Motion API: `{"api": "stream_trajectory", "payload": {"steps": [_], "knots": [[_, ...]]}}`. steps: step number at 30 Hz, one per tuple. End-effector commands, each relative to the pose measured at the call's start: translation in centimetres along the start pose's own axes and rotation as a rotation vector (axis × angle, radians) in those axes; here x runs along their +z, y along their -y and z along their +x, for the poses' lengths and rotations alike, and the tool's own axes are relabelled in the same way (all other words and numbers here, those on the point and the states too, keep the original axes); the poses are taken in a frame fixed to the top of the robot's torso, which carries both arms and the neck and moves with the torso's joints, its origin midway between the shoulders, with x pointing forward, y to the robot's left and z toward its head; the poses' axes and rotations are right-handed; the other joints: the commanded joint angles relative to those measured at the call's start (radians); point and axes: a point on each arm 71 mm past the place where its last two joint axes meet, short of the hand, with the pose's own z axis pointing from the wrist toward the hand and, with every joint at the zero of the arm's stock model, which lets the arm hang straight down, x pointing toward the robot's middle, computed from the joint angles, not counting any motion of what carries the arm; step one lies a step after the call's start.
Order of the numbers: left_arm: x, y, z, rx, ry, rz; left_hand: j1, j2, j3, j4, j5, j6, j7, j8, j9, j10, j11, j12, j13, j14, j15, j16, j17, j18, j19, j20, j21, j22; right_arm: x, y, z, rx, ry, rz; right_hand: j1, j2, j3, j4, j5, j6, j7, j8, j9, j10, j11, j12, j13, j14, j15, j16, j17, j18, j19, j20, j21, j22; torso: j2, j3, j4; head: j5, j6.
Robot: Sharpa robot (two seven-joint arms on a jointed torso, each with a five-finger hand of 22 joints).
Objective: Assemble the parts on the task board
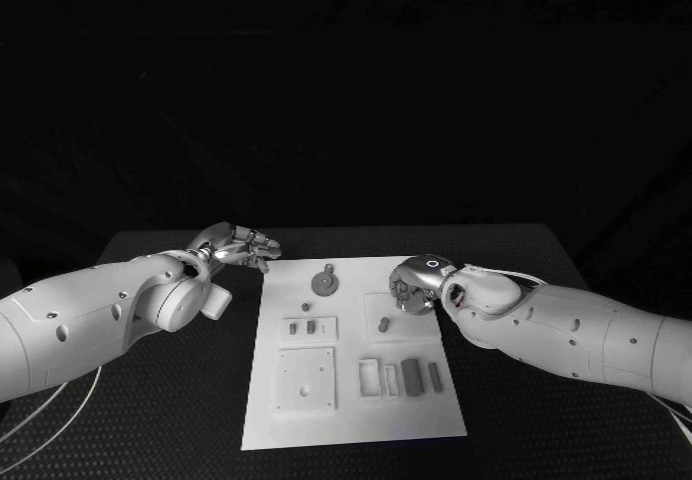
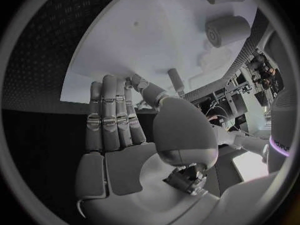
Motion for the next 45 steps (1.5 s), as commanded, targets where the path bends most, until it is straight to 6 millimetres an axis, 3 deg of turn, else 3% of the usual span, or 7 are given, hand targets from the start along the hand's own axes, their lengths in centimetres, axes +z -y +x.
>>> {"api": "stream_trajectory", "payload": {"steps": [1, 4, 10, 22, 45], "knots": [[0.0, 0.1, 0.1, -0.009, -0.012, 0.004, -0.007, 0.004, -0.006, -0.002, -0.003, -0.007, -0.003, 0.004, -0.001, -0.006, 0.001, 0.006, -0.001, 0.002, 0.007, -0.006, 0.001, 0.003, 0.002, 0.003, -0.007, -0.002, -0.4, -0.9, 2.6, -0.030, -0.116, -0.014, 0.010, -0.001, 0.008, 0.000, 0.004, 0.011, -0.001, 0.007, -0.002, 0.005, 0.000, -0.014, -0.004, -0.009, -0.004, -0.002, 0.001, 0.013, 0.004, 0.003, -0.002, 0.001, 0.000, -0.0004, 0.0001, 0.000, -0.001], [0.0, 0.1, 0.1, -0.009, -0.011, 0.003, -0.006, 0.004, -0.006, -0.003, -0.003, -0.007, -0.002, 0.004, -0.001, -0.007, 0.001, 0.006, -0.001, 0.003, 0.006, -0.006, 0.002, 0.003, 0.003, 0.003, -0.007, -0.002, -0.4, -1.1, 2.8, -0.038, -0.121, -0.016, 0.015, -0.003, 0.012, 0.000, 0.004, 0.020, -0.004, 0.009, -0.003, -0.011, 0.008, -0.031, -0.010, -0.024, 0.003, -0.011, 0.000, 0.011, -0.007, 0.006, -0.010, 0.000, -0.001, -0.0002, 0.0001, -0.002, 0.000], [-0.1, 0.2, 0.2, -0.009, -0.010, 0.003, -0.005, 0.004, -0.006, -0.003, -0.003, -0.008, -0.002, 0.005, -0.002, -0.007, 0.001, 0.007, -0.001, 0.004, 0.006, -0.006, 0.002, 0.003, 0.004, 0.003, -0.008, -0.002, -0.6, -1.7, 3.2, -0.061, -0.119, -0.020, 0.036, -0.003, 0.018, -0.001, 0.004, 0.033, -0.009, 0.013, -0.004, 0.006, 0.003, -0.033, -0.009, -0.016, -0.001, -0.006, 0.006, 0.013, 0.004, 0.004, -0.007, 0.005, 0.000, 0.0000, -0.0010, -0.005, -0.004], [-0.1, 0.1, 0.1, -0.008, -0.006, 0.002, -0.005, 0.004, -0.009, -0.004, -0.002, -0.010, -0.001, 0.005, -0.002, -0.008, 0.000, 0.010, -0.002, 0.012, 0.004, -0.005, 0.007, 0.004, 0.013, 0.001, -0.008, -0.004, -0.9, -2.1, 3.5, -0.086, -0.076, -0.015, 0.078, -0.033, 0.011, -0.001, 0.004, 0.077, -0.027, 0.032, 0.004, 0.066, -0.021, -0.027, 0.006, 0.026, -0.025, 0.022, 0.033, 0.013, 0.052, -0.015, 0.012, 0.019, -0.001, 0.0005, 0.0002, -0.012, -0.005], [0.0, 0.0, -0.1, -0.006, -0.002, -0.006, -0.008, 0.006, -0.012, 0.000, -0.001, -0.015, 0.001, 0.005, -0.004, -0.009, 0.000, 0.013, -0.003, 0.019, 0.002, -0.005, 0.011, 0.005, 0.023, -0.001, -0.010, -0.006, -0.8, -1.7, 2.4, -0.060, -0.031, -0.010, 0.082, -0.036, 0.011, -0.001, 0.004, 0.082, -0.029, 0.035, 0.009, 0.074, -0.025, -0.029, 0.013, 0.032, -0.029, 0.026, 0.040, 0.013, 0.061, -0.019, 0.015, 0.023, 0.000, 0.0001, 0.0006, -0.010, 0.001]]}}
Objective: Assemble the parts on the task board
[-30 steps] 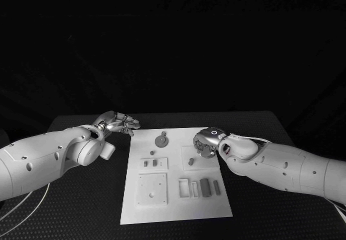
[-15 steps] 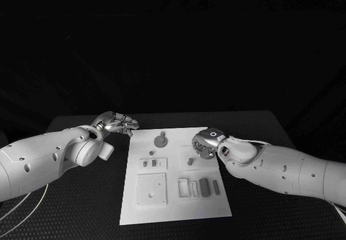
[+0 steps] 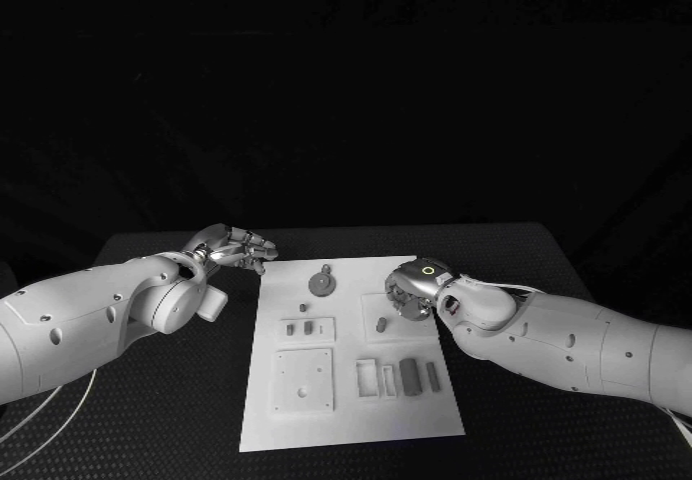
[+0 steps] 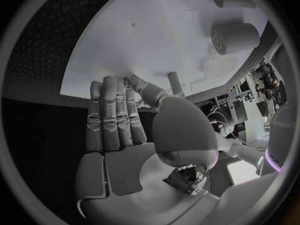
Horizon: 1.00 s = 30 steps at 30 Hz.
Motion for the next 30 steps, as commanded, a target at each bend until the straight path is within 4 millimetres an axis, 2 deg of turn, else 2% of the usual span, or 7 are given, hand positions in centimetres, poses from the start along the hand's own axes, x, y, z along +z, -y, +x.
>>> {"api": "stream_trajectory", "payload": {"steps": [1, 30], "knots": [[0.1, 0.1, 0.0, -0.006, -0.004, 0.002, -0.009, 0.006, -0.007, 0.001, -0.001, -0.008, 0.001, 0.005, -0.001, -0.010, 0.000, 0.005, -0.001, 0.007, 0.000, -0.006, 0.002, 0.005, 0.009, -0.001, -0.006, -0.001, -0.2, -0.7, 1.3, 0.007, -0.098, -0.027, 0.009, 0.001, -0.002, -0.002, 0.005, 0.008, 0.002, 0.005, 0.001, 0.010, 0.000, 0.002, 0.002, 0.014, -0.015, 0.007, 0.002, 0.017, 0.008, 0.003, 0.003, 0.002, 0.000, -0.0005, 0.0004, 0.000, 0.000], [0.2, -0.1, -0.2, -0.005, -0.003, -0.009, -0.014, 0.005, -0.010, 0.006, -0.001, -0.015, 0.003, 0.003, -0.003, -0.014, 0.001, 0.006, -0.003, 0.010, 0.000, -0.008, 0.005, 0.005, 0.013, -0.002, -0.010, -0.004, 0.8, 0.5, -2.6, 0.064, -0.084, -0.014, 0.003, 0.006, -0.003, -0.002, 0.005, 0.007, 0.003, 0.004, 0.003, 0.012, 0.000, 0.000, 0.006, 0.015, -0.015, 0.007, 0.004, 0.017, 0.009, 0.003, 0.002, 0.003, 0.000, -0.0004, -0.0004, 0.001, 0.000]]}}
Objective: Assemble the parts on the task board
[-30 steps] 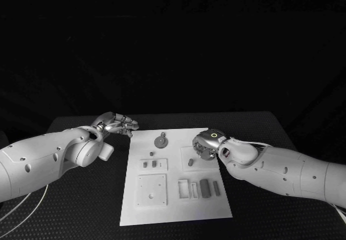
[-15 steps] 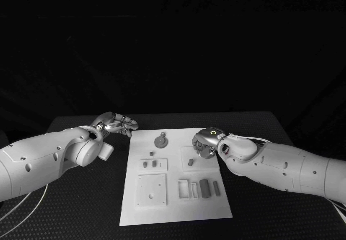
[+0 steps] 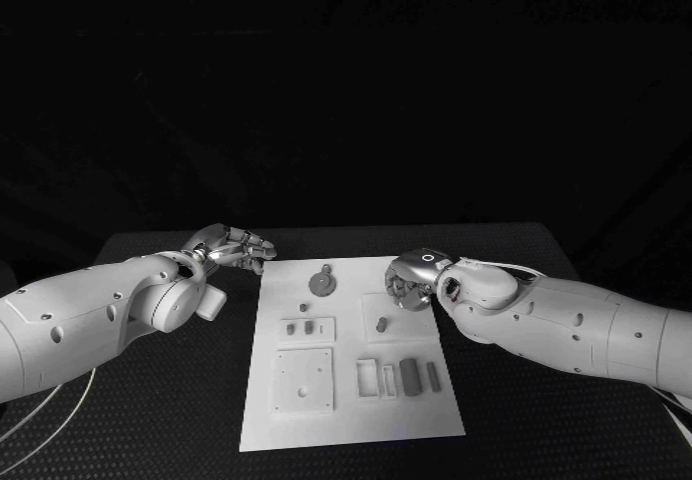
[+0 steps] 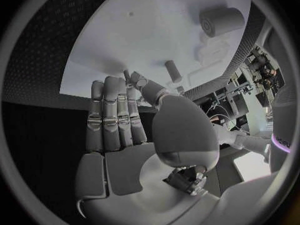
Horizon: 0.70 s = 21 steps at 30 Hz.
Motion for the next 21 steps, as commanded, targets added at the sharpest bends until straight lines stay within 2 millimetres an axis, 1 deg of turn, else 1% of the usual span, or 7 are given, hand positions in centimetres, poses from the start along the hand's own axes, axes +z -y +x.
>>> {"api": "stream_trajectory", "payload": {"steps": [1, 6, 14, 18, 21], "knots": [[0.1, 0.2, 0.2, -0.007, -0.012, 0.005, -0.010, 0.001, -0.005, 0.002, -0.001, -0.005, -0.001, 0.003, -0.001, -0.007, 0.001, 0.006, -0.001, 0.010, 0.000, -0.004, 0.001, 0.005, 0.006, -0.002, -0.006, -0.002, 0.0, -0.1, -0.1, 0.008, -0.012, -0.012, 0.003, 0.006, -0.003, -0.002, 0.005, 0.006, 0.004, 0.004, -0.002, 0.004, 0.000, -0.001, 0.000, -0.002, -0.006, 0.003, 0.002, 0.006, 0.004, 0.001, 0.002, 0.002, 0.000, 0.0000, 0.0001, -0.001, 0.001], [0.0, 0.1, 0.2, -0.008, -0.016, 0.002, -0.010, 0.000, -0.005, 0.002, -0.001, -0.006, -0.001, 0.003, -0.001, -0.008, 0.001, 0.006, -0.002, 0.011, -0.001, -0.004, 0.002, 0.005, 0.007, -0.002, -0.006, -0.002, -0.1, -0.1, -0.1, 0.028, -0.026, -0.016, 0.002, 0.007, -0.003, -0.002, 0.005, 0.006, 0.004, 0.005, -0.001, 0.005, 0.000, -0.001, 0.001, -0.002, -0.006, 0.003, 0.002, 0.006, 0.004, 0.001, 0.002, 0.002, 0.000, 0.0001, 0.0003, -0.001, 0.001], [0.0, 0.0, 0.1, -0.009, -0.025, -0.007, -0.012, -0.001, -0.007, 0.005, -0.001, -0.009, 0.000, 0.003, -0.002, -0.011, 0.001, 0.006, -0.003, 0.012, -0.001, -0.004, 0.004, 0.005, 0.009, -0.003, -0.008, -0.003, -0.6, 0.0, -0.2, 0.056, -0.047, -0.020, 0.000, 0.008, -0.004, -0.001, 0.005, 0.005, 0.004, 0.004, -0.001, 0.004, 0.000, -0.002, 0.002, -0.002, -0.006, 0.002, 0.003, 0.006, 0.004, 0.001, 0.001, 0.002, 0.000, -0.0005, 0.0005, 0.001, 0.000], [0.0, 0.0, 0.1, -0.008, -0.022, -0.008, -0.014, -0.002, -0.008, 0.006, -0.001, -0.010, 0.001, 0.002, -0.003, -0.013, 0.002, 0.005, -0.003, 0.013, 0.000, -0.005, 0.004, 0.005, 0.010, -0.002, -0.009, -0.003, -0.9, 0.1, -1.0, 0.063, -0.034, -0.021, -0.001, 0.008, -0.004, -0.002, 0.005, 0.005, 0.004, 0.004, 0.000, 0.004, 0.000, -0.002, 0.002, -0.003, -0.006, 0.002, 0.003, 0.006, 0.004, 0.001, 0.001, 0.002, 0.000, -0.0007, -0.0004, 0.002, -0.001], [0.0, 0.0, 0.0, -0.008, -0.021, -0.007, -0.014, -0.002, -0.008, 0.007, -0.001, -0.011, 0.001, 0.002, -0.003, -0.014, 0.002, 0.005, -0.004, 0.013, 0.000, -0.005, 0.005, 0.005, 0.010, -0.003, -0.009, -0.004, -1.2, 0.3, -1.7, 0.067, -0.014, -0.023, -0.001, 0.008, -0.004, -0.002, 0.005, 0.005, 0.004, 0.004, 0.000, 0.004, 0.000, -0.003, 0.003, -0.003, -0.006, 0.002, 0.003, 0.006, 0.004, 0.001, 0.001, 0.002, 0.000, -0.0008, 0.0004, 0.002, 0.000]]}}
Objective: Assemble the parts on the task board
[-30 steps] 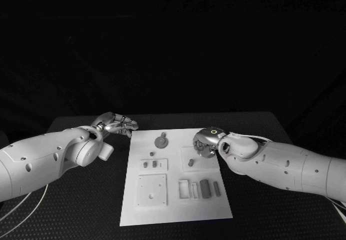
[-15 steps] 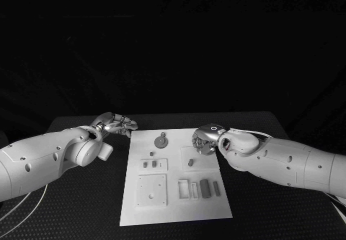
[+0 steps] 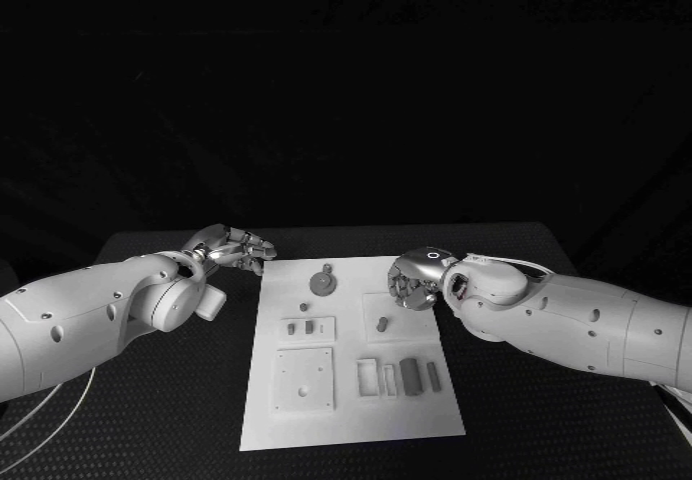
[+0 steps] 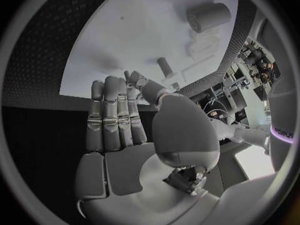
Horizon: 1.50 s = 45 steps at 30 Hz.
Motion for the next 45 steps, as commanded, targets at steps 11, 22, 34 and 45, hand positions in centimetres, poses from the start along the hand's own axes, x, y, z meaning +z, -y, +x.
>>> {"api": "stream_trajectory", "payload": {"steps": [11, 22, 34, 45], "knots": [[0.2, 0.1, -0.1, -0.006, -0.005, 0.003, -0.009, 0.003, -0.003, 0.002, -0.001, -0.008, -0.001, 0.002, -0.001, -0.008, 0.002, 0.005, -0.002, 0.006, 0.000, -0.006, 0.002, 0.006, 0.007, 0.001, -0.006, -0.002, -0.6, -1.5, -2.5, 0.083, 0.072, -0.059, -0.002, 0.008, -0.004, -0.002, 0.005, 0.005, 0.004, 0.004, 0.001, 0.004, 0.000, -0.003, 0.002, -0.003, -0.007, 0.002, 0.002, 0.006, 0.004, 0.001, 0.000, 0.001, -0.001, -0.0007, 0.0001, 0.005, 0.004], [0.8, 0.0, -0.4, -0.011, 0.012, -0.003, -0.008, 0.002, -0.003, 0.002, -0.001, -0.008, -0.001, 0.003, -0.001, -0.009, 0.002, 0.006, -0.002, 0.006, 0.000, -0.006, 0.003, 0.006, 0.008, 0.001, -0.007, -0.003, 0.1, -6.3, -2.5, 0.133, 0.067, -0.177, -0.002, 0.011, -0.003, -0.001, 0.005, 0.003, 0.005, 0.004, 0.002, 0.003, 0.001, -0.005, 0.004, -0.004, -0.006, 0.000, 0.002, 0.006, 0.004, 0.001, -0.001, 0.001, -0.003, -0.0023, 0.0016, 0.041, 0.014], [1.7, 0.2, -0.5, 0.002, 0.047, 0.007, -0.007, 0.004, -0.002, 0.003, -0.001, -0.008, -0.001, 0.003, -0.001, -0.008, 0.002, 0.007, -0.003, 0.007, 0.000, -0.006, 0.004, 0.006, 0.009, 0.001, -0.007, -0.003, 0.7, -11.9, -0.2, 0.170, 0.005, -0.300, -0.006, 0.015, -0.003, -0.002, 0.005, 0.000, 0.006, 0.003, 0.004, 0.001, 0.002, -0.008, 0.006, -0.005, -0.005, -0.002, 0.003, 0.006, 0.002, 0.001, -0.004, 0.001, -0.015, -0.0119, 0.0043, 0.099, 0.007], [2.1, 0.6, 0.1, 0.018, 0.053, 0.029, -0.005, 0.002, -0.002, 0.003, -0.001, -0.006, -0.002, 0.005, -0.001, -0.008, 0.002, 0.009, -0.003, 0.006, 0.000, -0.009, 0.005, 0.006, 0.009, 0.001, -0.010, -0.004, 1.1, -14.9, 2.2, 0.168, -0.022, -0.356, -0.007, 0.017, -0.003, -0.002, 0.005, -0.001, 0.007, 0.002, 0.005, 0.001, 0.002, -0.010, 0.007, -0.006, -0.005, -0.003, 0.004, 0.006, 0.002, 0.002, -0.005, 0.002, -0.017, -0.0134, 0.0054, 0.153, -0.020]]}}
